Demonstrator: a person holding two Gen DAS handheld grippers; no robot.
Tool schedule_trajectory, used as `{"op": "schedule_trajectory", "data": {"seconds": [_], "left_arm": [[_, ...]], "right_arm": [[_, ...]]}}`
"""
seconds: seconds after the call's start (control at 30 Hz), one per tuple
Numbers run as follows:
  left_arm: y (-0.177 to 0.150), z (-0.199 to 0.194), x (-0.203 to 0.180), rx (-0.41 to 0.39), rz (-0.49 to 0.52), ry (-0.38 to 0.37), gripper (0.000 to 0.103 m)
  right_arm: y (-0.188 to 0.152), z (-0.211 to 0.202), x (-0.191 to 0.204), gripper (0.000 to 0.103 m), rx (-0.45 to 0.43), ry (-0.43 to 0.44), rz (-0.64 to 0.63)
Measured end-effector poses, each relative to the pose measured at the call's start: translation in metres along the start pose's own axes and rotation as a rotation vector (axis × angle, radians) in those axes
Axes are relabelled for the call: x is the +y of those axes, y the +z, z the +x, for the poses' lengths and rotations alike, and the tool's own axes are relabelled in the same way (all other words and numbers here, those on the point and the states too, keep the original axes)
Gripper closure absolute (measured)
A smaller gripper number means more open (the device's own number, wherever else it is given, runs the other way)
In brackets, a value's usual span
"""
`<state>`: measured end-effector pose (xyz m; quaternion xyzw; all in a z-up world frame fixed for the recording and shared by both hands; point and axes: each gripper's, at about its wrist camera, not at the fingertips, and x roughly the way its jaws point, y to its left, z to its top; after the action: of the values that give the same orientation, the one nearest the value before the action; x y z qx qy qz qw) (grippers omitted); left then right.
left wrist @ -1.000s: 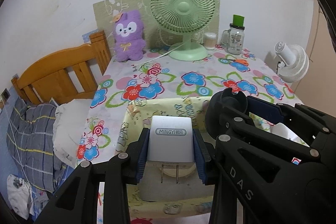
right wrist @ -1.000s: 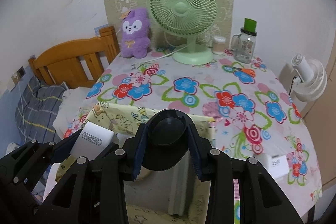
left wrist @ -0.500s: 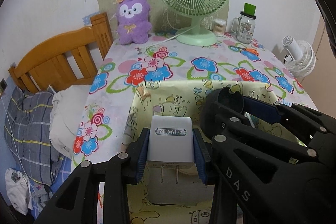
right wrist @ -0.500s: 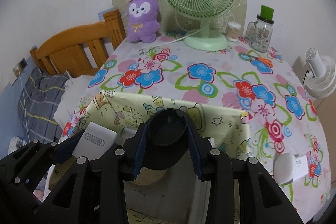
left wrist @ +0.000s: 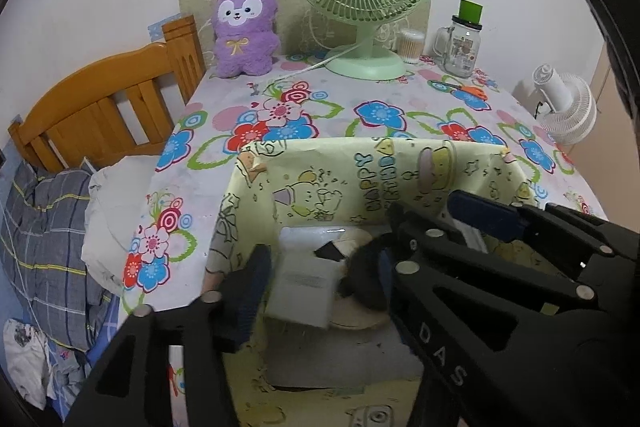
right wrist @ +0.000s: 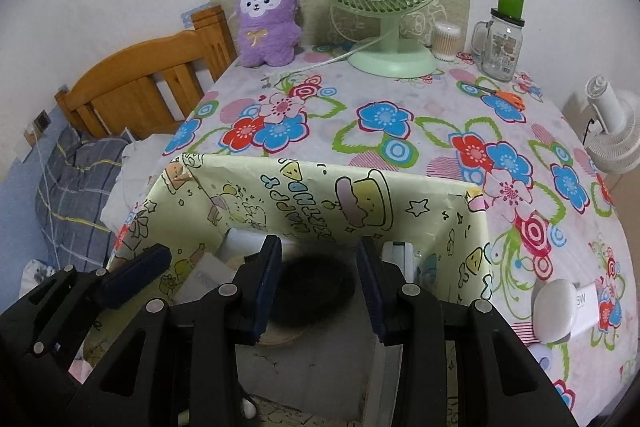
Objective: Organize rigid objects
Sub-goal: 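Open the right tool to drop the black object while the left tool releases the charger into the box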
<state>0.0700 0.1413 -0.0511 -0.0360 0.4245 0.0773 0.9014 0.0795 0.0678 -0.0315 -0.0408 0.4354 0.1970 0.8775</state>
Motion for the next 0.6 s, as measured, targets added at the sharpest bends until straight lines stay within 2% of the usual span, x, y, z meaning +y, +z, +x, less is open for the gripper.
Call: {"op": "schedule_trajectory", "data": {"seconds": [0.2,0.33,0.6], "left_arm": [[0.002,-0.010,-0.006,-0.020,0.007,0.013,0.038],[0.003,-0.022,-0.009,-0.052,0.009,0.004,0.029],[0.003,-0.042,-0.022,-0.088,0.026,-0.002,0.023]], "right_arm": [[0.000,-0.013,-0.003,0.045,-0.022,-0.027,-0.001],[0.001,-0.027,-0.004,0.032,-0.059,-0.015,-0.003],[-0.001,-0.050,-0.010,0.030,-0.096,-0.011,0.005]]}}
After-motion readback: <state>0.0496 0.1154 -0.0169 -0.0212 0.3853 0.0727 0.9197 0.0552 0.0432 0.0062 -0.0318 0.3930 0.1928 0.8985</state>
